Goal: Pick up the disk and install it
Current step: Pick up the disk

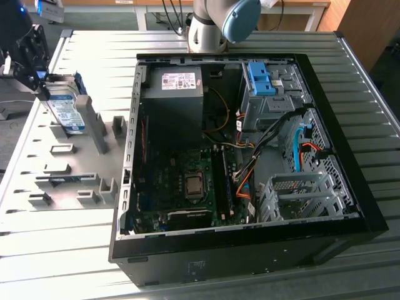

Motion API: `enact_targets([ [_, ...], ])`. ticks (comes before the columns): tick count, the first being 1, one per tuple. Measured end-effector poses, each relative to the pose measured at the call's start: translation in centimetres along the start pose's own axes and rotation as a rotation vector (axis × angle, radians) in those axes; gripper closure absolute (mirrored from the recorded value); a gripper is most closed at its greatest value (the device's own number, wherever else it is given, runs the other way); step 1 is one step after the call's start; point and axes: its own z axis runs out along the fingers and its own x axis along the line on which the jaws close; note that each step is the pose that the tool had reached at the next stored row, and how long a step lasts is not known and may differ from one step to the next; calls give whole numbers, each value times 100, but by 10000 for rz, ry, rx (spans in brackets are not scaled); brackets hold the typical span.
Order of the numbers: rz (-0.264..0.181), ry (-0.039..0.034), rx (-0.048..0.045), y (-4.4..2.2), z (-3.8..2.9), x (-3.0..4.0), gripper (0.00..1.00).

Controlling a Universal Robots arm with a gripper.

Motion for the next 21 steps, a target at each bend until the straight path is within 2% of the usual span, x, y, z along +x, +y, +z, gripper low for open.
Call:
enact_targets([
  [7, -211, 3, -2, 0, 0, 0, 63],
  [21, -33, 16, 0, 0, 0, 0, 63],
])
